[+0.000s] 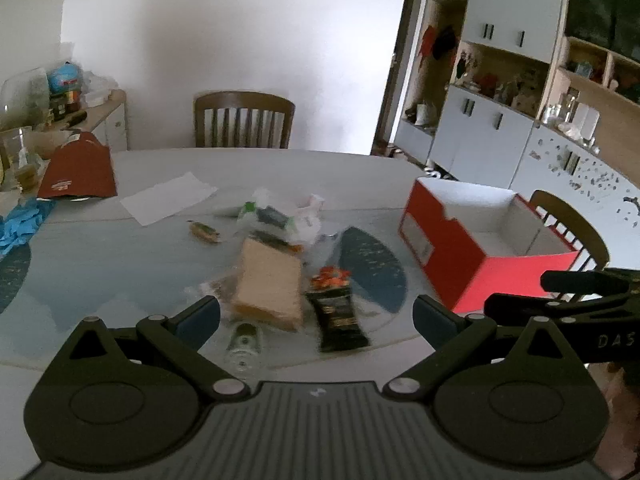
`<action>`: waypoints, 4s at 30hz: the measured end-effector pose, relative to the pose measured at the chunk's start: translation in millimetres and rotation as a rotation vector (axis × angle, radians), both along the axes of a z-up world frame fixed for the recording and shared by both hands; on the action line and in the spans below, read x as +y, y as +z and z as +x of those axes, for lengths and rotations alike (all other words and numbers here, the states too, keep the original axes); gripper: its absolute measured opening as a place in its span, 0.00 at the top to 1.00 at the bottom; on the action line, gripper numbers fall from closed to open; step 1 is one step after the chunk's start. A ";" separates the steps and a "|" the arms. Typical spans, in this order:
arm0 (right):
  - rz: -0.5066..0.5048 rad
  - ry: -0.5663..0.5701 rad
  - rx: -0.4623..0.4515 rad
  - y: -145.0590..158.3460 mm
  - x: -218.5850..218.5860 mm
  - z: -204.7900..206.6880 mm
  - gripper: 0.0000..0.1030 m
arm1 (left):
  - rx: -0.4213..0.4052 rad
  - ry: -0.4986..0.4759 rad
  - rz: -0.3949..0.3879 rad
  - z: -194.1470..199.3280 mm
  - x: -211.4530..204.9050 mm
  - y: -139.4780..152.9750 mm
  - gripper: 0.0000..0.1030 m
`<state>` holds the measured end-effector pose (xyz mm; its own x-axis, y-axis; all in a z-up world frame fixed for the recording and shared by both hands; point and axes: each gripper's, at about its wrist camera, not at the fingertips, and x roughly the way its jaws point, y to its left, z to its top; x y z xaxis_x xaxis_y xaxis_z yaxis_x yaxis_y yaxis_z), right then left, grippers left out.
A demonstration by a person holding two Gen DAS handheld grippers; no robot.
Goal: Organize objects
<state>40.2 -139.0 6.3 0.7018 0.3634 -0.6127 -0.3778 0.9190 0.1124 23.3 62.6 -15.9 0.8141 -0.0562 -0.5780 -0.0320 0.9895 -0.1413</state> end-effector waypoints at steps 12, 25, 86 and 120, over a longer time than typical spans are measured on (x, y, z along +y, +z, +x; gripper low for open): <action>-0.062 -0.001 0.054 -28.2 42.3 32.9 0.04 | 0.087 0.007 0.053 17.8 51.1 -45.9 0.00; -0.138 -0.021 0.144 -75.4 81.5 78.1 0.07 | 0.236 0.006 0.099 38.9 94.2 -109.0 0.01; 0.064 -0.049 0.016 16.9 -117.7 134.7 0.74 | 0.104 -0.268 0.074 149.0 -110.0 2.2 0.54; -0.078 -0.137 0.196 -78.1 -210.3 214.8 0.74 | 0.386 -0.453 0.295 332.5 -291.3 -85.6 0.53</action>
